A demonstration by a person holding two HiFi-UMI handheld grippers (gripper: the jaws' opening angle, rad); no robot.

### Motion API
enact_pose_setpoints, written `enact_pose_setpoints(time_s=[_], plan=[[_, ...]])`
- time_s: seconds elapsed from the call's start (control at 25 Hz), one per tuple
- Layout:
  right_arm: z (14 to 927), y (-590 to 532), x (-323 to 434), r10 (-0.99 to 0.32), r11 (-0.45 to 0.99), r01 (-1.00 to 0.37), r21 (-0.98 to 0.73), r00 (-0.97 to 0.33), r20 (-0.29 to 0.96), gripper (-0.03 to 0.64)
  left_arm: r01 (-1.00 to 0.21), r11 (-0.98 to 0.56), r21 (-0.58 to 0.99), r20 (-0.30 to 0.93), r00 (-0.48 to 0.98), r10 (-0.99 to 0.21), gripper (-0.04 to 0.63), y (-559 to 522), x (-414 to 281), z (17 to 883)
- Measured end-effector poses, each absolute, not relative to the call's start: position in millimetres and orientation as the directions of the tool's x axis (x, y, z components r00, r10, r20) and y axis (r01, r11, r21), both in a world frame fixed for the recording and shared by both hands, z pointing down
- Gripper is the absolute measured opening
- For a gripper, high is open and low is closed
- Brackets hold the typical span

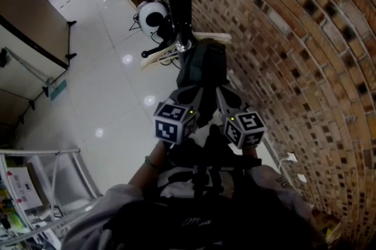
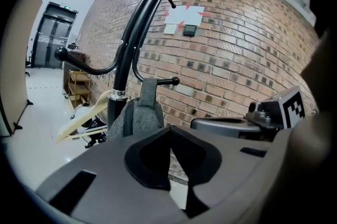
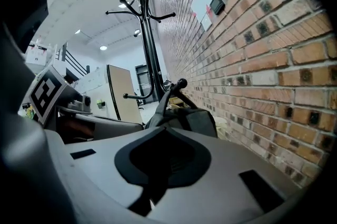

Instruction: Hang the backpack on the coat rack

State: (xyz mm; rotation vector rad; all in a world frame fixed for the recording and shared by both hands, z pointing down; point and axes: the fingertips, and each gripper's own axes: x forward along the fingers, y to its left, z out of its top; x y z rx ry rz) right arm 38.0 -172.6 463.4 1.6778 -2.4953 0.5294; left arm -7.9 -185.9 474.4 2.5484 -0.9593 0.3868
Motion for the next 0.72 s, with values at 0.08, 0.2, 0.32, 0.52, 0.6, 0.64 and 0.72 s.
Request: enact_pose_setpoints(time_s=[0.08, 0.2, 0.32, 0.52, 0.6, 0.64, 0.72], plan=[[464, -169, 37, -0.882, 0.334, -0.913, -0.236, -0.391, 0.264, 0.007, -0.669, -0.696, 0.261, 0.381, 0.734, -0.562, 0.005, -183, -6, 474], [464, -166, 35, -0.880, 0.339, -0.911, -0.237, -0.396, 0.262, 0.006, -0.666, -0.699, 0.261, 0.381, 0.736, -0.559, 0.005, -181, -5, 472], [465, -163, 33, -0.875, 0.350, -0.908, -0.230, -0.405, 0.265, 0.006, -0.668, -0.694, 0.268, 0.381, 0.735, -0.561, 0.005, -180, -5, 472], [468, -160, 32, -0.870, 0.358, -0.907, -0.224, -0.411, 0.273, 0.005, -0.669, -0.687, 0.283, 0.382, 0.736, -0.560, 0.005, -178, -4, 474], [468, -159, 32, -0.869, 0.360, -0.905, -0.227, -0.414, 0.272, 0.005, -0.672, -0.686, 0.280, 0.385, 0.733, -0.561, 0.005, -178, -4, 476], [468, -159, 33, -0.869, 0.361, -0.904, -0.228, -0.415, 0.270, 0.005, -0.673, -0.686, 0.279, 0.386, 0.732, -0.561, 0.005, -178, -4, 476], [468, -159, 33, -0.868, 0.362, -0.903, -0.230, -0.417, 0.269, 0.005, -0.674, -0.683, 0.280, 0.384, 0.731, -0.564, 0.005, -178, -3, 475]])
